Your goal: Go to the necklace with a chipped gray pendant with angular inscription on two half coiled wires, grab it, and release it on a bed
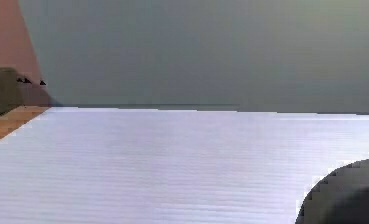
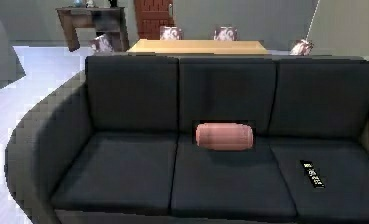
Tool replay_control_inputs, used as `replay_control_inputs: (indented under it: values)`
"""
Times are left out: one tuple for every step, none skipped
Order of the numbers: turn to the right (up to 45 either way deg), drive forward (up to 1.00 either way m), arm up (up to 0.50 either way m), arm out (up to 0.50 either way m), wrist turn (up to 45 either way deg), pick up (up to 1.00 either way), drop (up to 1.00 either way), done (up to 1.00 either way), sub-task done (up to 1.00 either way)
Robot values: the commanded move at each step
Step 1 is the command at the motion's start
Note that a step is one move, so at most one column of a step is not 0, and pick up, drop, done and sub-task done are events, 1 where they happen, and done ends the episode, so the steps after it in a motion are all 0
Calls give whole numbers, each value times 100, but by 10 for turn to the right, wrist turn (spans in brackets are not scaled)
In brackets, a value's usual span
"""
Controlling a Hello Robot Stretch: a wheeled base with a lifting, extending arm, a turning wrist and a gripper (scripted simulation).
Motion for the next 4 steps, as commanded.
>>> replay_control_inputs:
  values:
    - [60,0,0,0,0,0,0,0,0]
    - [0,95,0,0,0,0,0,0,0]
    - [300,0,0,0,0,0,0,0,0]
    - [0,60,0,0,0,0,0,0,0]
